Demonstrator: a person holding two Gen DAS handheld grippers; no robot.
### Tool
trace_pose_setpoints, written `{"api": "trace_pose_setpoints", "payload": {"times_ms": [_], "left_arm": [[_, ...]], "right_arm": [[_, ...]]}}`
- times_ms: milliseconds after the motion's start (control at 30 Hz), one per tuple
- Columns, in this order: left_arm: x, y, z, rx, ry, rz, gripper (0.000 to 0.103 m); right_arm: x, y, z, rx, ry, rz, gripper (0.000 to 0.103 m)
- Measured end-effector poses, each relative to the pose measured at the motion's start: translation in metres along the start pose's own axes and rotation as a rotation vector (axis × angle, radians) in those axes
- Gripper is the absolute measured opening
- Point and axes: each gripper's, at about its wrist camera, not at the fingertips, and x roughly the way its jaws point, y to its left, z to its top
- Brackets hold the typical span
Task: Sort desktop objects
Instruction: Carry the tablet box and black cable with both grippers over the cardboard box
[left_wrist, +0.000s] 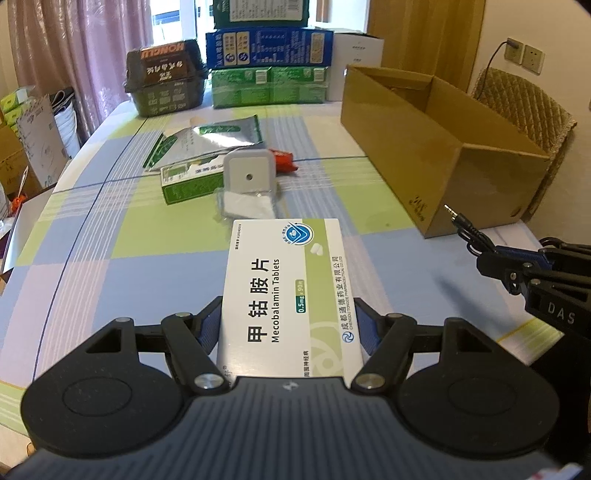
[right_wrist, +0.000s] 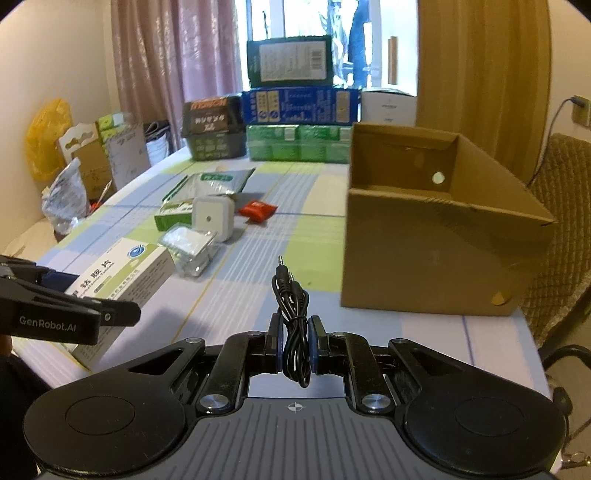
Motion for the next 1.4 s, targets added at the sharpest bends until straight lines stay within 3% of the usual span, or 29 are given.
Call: {"api": "trace_pose_setpoints", "payload": {"times_ms": [300, 567, 1033, 1400], "left_arm": [[-0.011, -0.031, 0.026, 0.057, -0.041, -0.057, 0.067], [-0.007, -0.077, 0.079, 0.131, -0.101, -0.138, 0.067], [0.024, -0.134, 0.161, 0.22, -0.152, -0.212, 0.067], [0.063, -0.156, 0.181, 0.246, -0.128, -0.225, 0.067]], "right_arm": [[-0.032, -0.03, 0.022, 0.042, -0.07, -0.04, 0.01], [-0.051, -0.074, 0.065, 0.043, -0.143, -0.098, 0.01], [-0.026, -0.132, 0.12, 0.028, -0.156, -0.131, 0.01], [0.009, -0.162, 0.131, 0.062, -0.123, -0.119, 0.01]]}}
